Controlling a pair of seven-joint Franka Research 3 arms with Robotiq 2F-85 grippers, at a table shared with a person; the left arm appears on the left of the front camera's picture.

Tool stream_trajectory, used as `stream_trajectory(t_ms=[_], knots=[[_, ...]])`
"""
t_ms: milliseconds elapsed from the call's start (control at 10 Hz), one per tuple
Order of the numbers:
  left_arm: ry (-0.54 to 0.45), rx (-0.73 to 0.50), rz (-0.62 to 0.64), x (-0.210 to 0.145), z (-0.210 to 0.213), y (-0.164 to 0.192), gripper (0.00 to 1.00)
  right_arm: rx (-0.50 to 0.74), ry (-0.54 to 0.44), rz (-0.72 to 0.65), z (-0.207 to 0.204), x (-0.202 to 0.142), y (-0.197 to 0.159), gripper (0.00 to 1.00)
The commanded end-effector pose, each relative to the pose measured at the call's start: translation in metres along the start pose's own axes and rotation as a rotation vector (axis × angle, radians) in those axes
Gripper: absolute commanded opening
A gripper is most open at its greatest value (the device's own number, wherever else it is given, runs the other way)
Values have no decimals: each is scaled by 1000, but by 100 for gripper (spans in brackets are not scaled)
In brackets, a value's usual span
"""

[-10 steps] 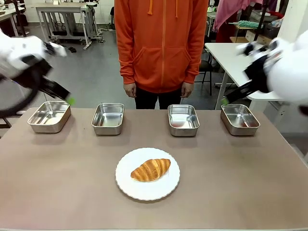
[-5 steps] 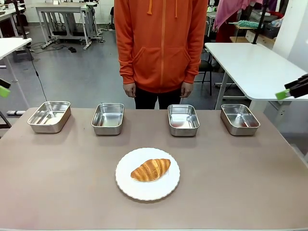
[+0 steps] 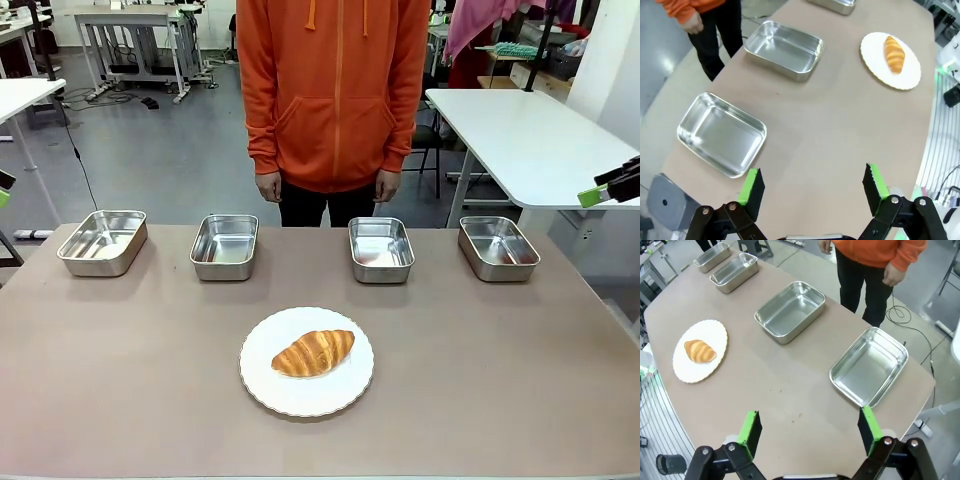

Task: Place the bread in the container.
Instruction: Place the Butter Roll into the Airtight Container indicated by the human.

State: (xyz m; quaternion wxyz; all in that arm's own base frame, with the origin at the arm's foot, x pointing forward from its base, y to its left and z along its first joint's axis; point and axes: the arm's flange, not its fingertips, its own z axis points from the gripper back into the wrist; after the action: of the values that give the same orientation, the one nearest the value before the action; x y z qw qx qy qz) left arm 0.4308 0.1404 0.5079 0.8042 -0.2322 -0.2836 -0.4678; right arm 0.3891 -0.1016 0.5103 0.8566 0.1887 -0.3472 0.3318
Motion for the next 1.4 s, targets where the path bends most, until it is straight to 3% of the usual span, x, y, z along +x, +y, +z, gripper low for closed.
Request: stream_trajectory(t_ms=[0, 200, 600, 1100, 1300], knots=[[-11, 0, 4, -4, 1, 2, 100, 31, -10, 38, 6, 9, -31, 100], [-141, 5, -8, -3, 28, 22, 100, 47, -57, 41, 21, 24, -71, 100], [-248, -22, -12, -14, 44, 39, 100, 54, -154, 16, 38, 24, -101, 100], [-272, -30, 34, -13, 44, 42, 100, 55, -195, 14, 45, 19, -105, 100], [-237, -25, 17, -16, 40, 39, 100, 48, -164, -28, 46, 18, -103, 100]])
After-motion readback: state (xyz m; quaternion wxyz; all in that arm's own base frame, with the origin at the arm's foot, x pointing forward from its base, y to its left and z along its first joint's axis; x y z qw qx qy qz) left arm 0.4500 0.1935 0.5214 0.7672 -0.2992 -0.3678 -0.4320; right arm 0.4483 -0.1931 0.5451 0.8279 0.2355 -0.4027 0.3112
